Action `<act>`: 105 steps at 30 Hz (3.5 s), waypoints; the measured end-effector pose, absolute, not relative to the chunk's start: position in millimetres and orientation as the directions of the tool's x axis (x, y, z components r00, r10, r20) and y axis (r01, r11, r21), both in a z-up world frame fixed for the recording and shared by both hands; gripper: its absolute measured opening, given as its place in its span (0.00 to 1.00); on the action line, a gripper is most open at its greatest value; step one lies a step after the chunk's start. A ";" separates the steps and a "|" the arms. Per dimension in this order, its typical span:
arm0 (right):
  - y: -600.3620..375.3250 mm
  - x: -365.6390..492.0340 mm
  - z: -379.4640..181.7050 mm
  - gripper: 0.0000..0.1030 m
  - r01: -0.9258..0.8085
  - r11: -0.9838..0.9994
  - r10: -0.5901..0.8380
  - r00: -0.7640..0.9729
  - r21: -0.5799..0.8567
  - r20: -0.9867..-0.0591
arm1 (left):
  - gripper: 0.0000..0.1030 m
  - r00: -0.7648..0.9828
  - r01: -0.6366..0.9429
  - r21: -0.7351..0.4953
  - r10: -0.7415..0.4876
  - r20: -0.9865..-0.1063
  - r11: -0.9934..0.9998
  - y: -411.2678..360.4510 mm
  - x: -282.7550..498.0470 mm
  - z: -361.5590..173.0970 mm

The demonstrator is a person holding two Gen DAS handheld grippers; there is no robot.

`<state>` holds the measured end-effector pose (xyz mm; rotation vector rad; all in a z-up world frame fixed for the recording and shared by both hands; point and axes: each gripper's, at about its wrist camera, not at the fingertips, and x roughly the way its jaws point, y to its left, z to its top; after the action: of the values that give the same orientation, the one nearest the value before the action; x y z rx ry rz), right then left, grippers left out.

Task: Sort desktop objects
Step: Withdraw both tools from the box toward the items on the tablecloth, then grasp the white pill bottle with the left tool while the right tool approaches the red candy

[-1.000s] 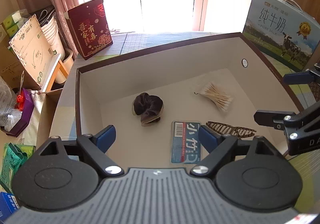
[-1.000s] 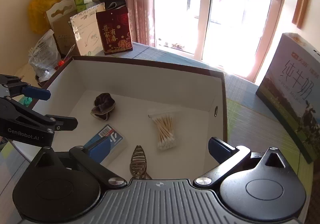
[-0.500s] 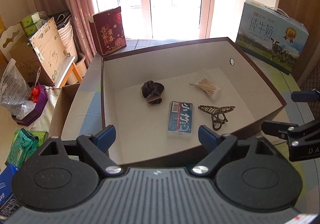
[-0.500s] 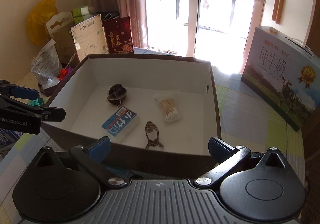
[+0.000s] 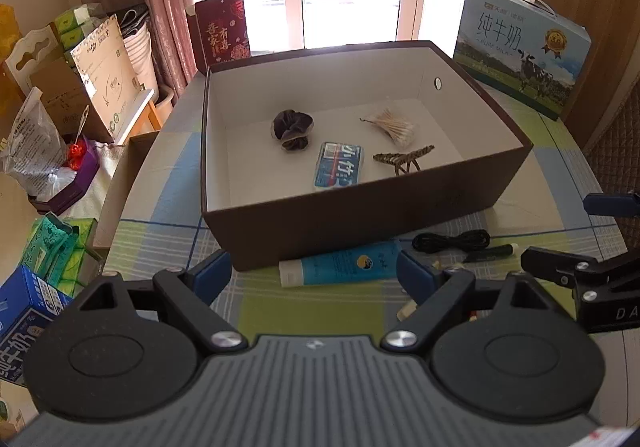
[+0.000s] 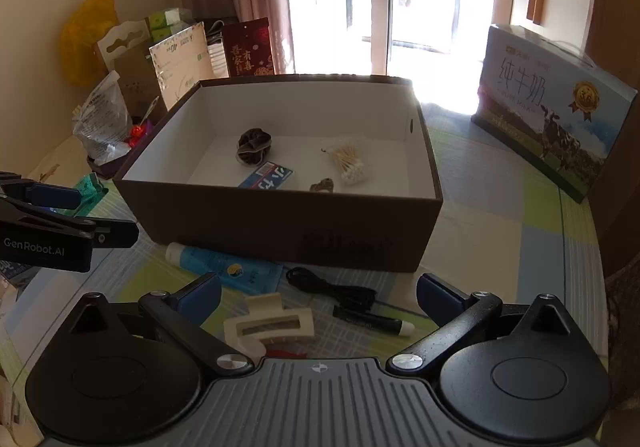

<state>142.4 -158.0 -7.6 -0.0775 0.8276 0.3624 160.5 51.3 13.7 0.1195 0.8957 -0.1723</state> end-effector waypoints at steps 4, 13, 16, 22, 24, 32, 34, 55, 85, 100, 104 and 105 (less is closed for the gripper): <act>-160.0 124.9 -13.4 0.98 -0.343 0.937 0.280 0.611 0.071 -0.741 | 0.85 0.596 0.191 0.026 -0.095 -0.798 0.981 53.7 144.0 6.6; -158.9 99.0 -22.7 0.98 -0.334 0.941 0.257 0.604 0.054 -0.754 | 0.85 0.586 0.169 0.029 -0.077 -0.807 0.985 59.6 117.7 -1.8; -158.7 92.6 -19.7 0.98 -0.331 0.942 0.257 0.613 0.053 -0.747 | 0.85 0.590 0.165 0.026 -0.077 -0.804 0.986 60.7 111.9 -0.8; -160.7 82.3 -20.1 0.98 -0.322 0.946 0.248 0.625 0.044 -0.740 | 0.85 0.592 0.163 0.018 -0.083 -0.801 0.986 60.3 100.4 -4.1; -162.6 79.8 -22.8 0.98 -0.317 0.947 0.247 0.620 0.050 -0.745 | 0.85 0.586 0.165 0.012 -0.088 -0.806 0.986 60.0 96.8 -7.4; -169.9 74.2 -39.0 0.98 -0.285 0.956 0.232 0.600 0.066 -0.766 | 0.85 0.569 0.190 0.006 -0.105 -0.815 0.982 58.1 89.9 -21.4; -172.2 73.0 -44.9 0.98 -0.278 0.959 0.221 0.598 0.059 -0.770 | 0.85 0.562 0.207 0.000 -0.119 -0.818 0.978 56.4 89.9 -26.3; -206.5 85.2 -92.7 0.67 -0.202 0.974 0.194 0.528 0.099 -0.827 | 0.58 0.470 0.484 -0.021 -0.280 -0.837 0.875 3.1 108.2 -87.1; -215.1 96.2 -102.2 0.66 -0.151 0.981 0.181 0.506 0.121 -0.843 | 0.21 0.420 0.560 -0.018 -0.302 -0.856 0.829 -11.3 129.6 -112.0; -190.2 99.3 -100.4 0.67 -0.228 0.963 0.243 0.501 0.145 -0.831 | 0.21 0.416 0.385 -0.022 -0.195 -0.888 0.923 61.5 130.7 -101.9; -192.5 98.8 -100.6 0.67 -0.219 0.965 0.238 0.499 0.144 -0.833 | 0.29 0.419 0.393 -0.028 -0.206 -0.884 0.919 60.9 129.8 -104.6; -193.4 98.9 -100.6 0.67 -0.215 0.966 0.235 0.500 0.144 -0.834 | 0.35 0.423 0.395 -0.025 -0.207 -0.882 0.918 60.6 129.3 -104.6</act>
<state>98.9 -193.4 -100.6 0.0225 1.0117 0.2723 129.3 60.6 -104.6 0.1973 1.0709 -0.3798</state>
